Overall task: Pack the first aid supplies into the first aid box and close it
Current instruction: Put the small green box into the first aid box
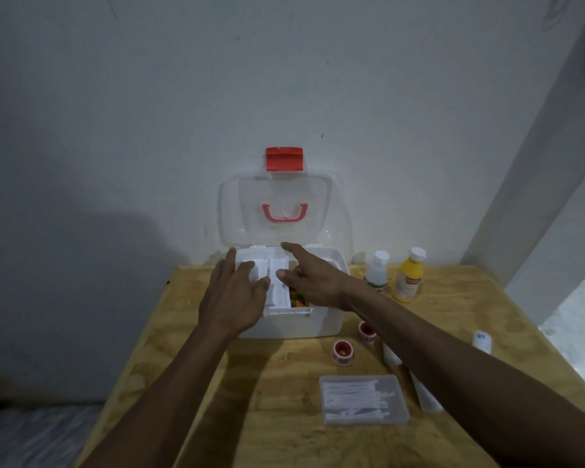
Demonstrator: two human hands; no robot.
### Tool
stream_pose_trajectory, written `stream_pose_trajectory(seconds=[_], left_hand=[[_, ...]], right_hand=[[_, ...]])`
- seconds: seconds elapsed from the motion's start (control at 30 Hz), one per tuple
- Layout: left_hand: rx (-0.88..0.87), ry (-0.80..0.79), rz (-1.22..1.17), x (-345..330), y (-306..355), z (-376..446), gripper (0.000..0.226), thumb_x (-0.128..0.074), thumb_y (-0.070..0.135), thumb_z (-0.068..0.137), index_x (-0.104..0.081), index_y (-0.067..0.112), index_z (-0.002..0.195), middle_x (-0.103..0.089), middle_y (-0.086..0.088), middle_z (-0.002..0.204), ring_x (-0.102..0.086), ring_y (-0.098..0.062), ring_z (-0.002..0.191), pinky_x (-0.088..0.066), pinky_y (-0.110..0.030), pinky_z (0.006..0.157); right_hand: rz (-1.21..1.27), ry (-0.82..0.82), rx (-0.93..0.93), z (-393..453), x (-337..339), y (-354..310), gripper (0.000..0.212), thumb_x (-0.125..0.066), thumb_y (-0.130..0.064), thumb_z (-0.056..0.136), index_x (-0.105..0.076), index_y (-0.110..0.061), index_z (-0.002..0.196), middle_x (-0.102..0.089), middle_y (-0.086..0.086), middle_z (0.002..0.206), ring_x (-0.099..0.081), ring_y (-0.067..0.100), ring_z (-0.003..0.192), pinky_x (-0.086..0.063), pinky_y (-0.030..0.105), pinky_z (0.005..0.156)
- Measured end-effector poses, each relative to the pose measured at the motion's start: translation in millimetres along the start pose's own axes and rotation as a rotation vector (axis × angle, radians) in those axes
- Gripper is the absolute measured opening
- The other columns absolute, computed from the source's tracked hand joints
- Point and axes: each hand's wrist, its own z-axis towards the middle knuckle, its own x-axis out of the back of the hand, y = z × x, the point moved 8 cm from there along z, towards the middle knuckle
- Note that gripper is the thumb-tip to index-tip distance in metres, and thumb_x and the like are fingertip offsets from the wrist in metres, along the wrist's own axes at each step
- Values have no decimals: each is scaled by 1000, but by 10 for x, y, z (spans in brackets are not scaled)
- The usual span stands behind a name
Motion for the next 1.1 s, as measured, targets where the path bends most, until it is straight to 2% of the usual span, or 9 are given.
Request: stream_pose_trajectory(seconds=[0.07,0.53,0.63,0.7,0.8,0.87,0.93,1.03,1.1], left_hand=[[1,-1,7,3,11,1,52,-39,50,96,-42,22,140,-18,-3,160,-18,-26,147,-25,-44,115],[23,-13,1,10,21,-1,53,-40,49,96,-42,21,141,-16,-3,161,-17,-27,147,-25,-45,115],[25,-27,-3,19,20,-2,53,-41,49,96,-43,20,141,-16,-4,161,-17,-28,147,-25,-46,115],[23,-36,-10,25,26,-10,53,-41,48,96,-44,19,141,-16,-5,161,-16,-28,147,-24,-46,114],[27,-36,-13,45,28,-11,53,-43,48,96,-46,18,140,-16,-7,161,-19,-29,146,-25,-46,114],[30,-33,-11,50,23,-8,53,-44,47,96,-48,17,139,-18,-7,160,-23,-31,145,-26,-46,114],[26,-29,-19,64,36,-10,52,-47,46,95,-50,17,137,-19,-8,160,-27,-33,143,-28,-46,115],[32,-35,-36,71,43,-12,51,-48,45,95,-51,17,137,-19,-9,160,-29,-34,142,-28,-45,114],[31,-37,-39,92,75,-29,50,-49,44,95,-51,17,137,-20,-10,159,-29,-35,142,-27,-45,115]], right_hand=[[7,-6,1,2,9,-3,60,-49,-31,101,-18,-29,151,-53,12,139,-56,21,110,-43,40,103],[-6,-18,-21,-5,40,0,57,-47,-33,101,-19,-29,150,-47,8,148,-49,30,130,-41,50,109],[-71,42,21,-106,161,-108,57,-48,-31,101,-22,-23,151,-52,13,142,-54,30,125,-43,41,105],[-107,136,78,-268,306,-220,55,-49,-31,101,-28,-19,150,-62,14,128,-63,24,108,-46,31,91],[-47,342,203,-636,554,-322,48,-59,-30,96,-44,-20,141,-69,-5,94,-64,7,83,-50,22,80],[47,454,273,-933,677,-273,42,-66,-31,92,-56,-22,131,-70,-11,93,-66,1,88,-53,19,81],[109,503,286,-1224,715,-113,36,-71,-32,87,-63,-23,122,-71,-10,95,-68,2,93,-56,24,83],[94,479,223,-1589,621,259,40,-76,-35,81,-68,-22,117,-72,-10,101,-68,1,94,-57,27,84],[27,414,162,-1747,482,505,52,-75,-50,75,-67,-24,119,-71,-13,108,-65,-3,98,-55,20,85]])
